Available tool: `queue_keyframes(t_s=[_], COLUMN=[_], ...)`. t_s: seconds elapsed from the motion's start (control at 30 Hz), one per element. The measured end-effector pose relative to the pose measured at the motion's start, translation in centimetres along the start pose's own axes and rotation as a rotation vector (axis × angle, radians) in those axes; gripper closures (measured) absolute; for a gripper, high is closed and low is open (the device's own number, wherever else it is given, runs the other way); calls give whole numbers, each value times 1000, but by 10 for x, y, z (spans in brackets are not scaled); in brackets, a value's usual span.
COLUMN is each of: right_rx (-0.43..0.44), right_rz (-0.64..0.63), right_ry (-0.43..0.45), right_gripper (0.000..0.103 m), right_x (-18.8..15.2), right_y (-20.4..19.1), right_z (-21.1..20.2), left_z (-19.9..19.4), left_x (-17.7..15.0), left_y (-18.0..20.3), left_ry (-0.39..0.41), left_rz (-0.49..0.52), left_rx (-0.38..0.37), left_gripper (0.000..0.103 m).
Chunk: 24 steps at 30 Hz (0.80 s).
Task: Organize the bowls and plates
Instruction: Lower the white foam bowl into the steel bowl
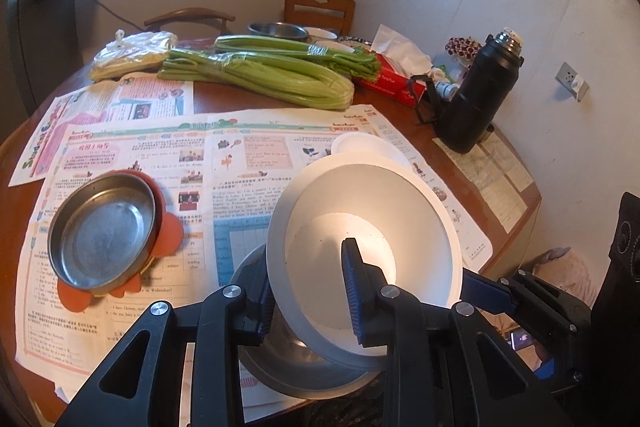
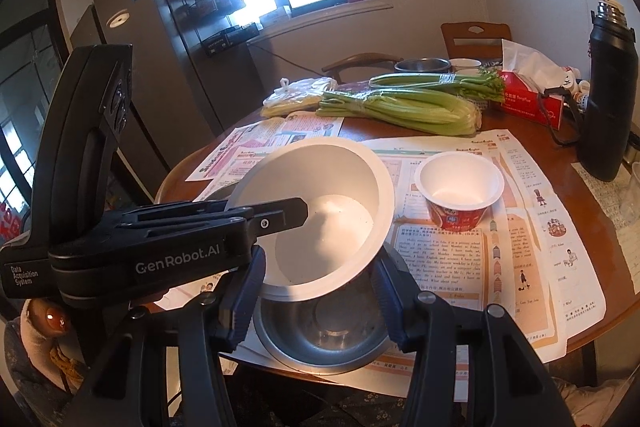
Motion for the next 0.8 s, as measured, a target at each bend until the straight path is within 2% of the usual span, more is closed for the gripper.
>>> queue_keyframes(t_s=[0.33, 0.8], right_rx=[22, 51], right_rz=[-2, 13], right_ry=[-66, -110], right_gripper=[49, 49], right_x=[-19, -33], right_y=[1, 6], right_z=[16, 31], left_z=[18, 39], left_x=[-15, -26], left_y=[-8, -17], left_ry=[-49, -94], left_rz=[-24, -43], left_rx=[24, 52], left_gripper=[71, 71])
Point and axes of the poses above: each gripper's, at about its wrist camera, not at the fingertips, and z roughly the way its jaws point, y to its right, x to its top, the point moved 1 cm from there along z, roughly the way its jaws point, and after that the axes turned 11 degrees about -z, right-handed, at the moved point
